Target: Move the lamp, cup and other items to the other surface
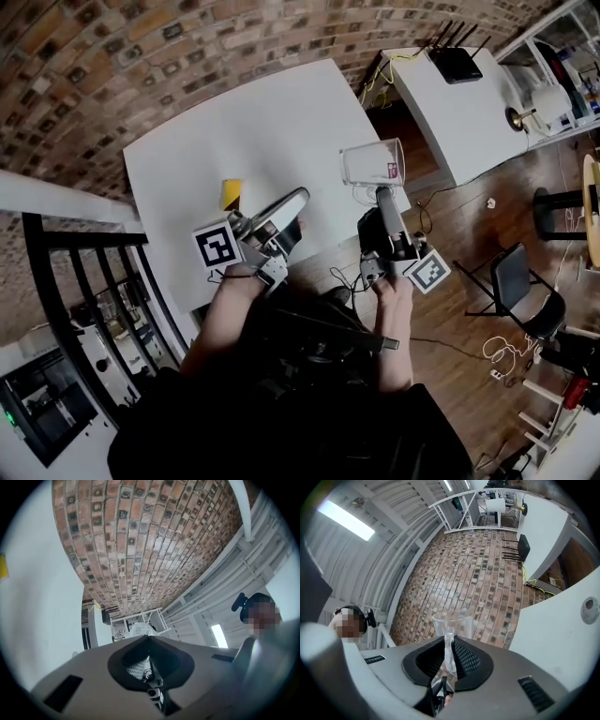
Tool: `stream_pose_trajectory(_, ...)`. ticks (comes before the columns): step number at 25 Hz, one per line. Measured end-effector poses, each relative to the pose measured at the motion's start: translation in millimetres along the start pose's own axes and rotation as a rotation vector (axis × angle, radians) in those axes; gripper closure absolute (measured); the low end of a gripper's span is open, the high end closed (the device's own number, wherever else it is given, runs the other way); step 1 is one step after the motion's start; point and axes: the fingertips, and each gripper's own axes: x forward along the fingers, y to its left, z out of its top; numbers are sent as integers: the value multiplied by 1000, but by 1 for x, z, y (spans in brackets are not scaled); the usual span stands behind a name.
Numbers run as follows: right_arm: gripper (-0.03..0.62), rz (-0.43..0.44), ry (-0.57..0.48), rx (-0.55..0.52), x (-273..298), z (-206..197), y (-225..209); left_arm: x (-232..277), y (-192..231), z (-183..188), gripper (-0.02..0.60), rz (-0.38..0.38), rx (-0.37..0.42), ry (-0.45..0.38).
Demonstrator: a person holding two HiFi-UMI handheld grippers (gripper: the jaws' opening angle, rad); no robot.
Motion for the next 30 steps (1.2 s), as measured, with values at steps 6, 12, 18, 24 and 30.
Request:
stream_pose_trajectory(6,543,26,-73,-9,-62,62,15,60,-11,-70,580,-8,10,80)
stream_pose_trajectory(12,543,19,-178,-36,-141,137,26,120,-24,-148,580,-6,8,176)
stream_pose_trajectory(18,543,15,-259,-94,-216,200,38,168,-34,-220,580,-15,14,249)
stream_pose_trajectory(24,543,15,-330,-120,-283,244,51,205,-49,-286,581,-47,48,318)
stream_pose_trajectory(30,543,8,-400,-158,-350,281,69,237,-63,-350,581,-91,71,388)
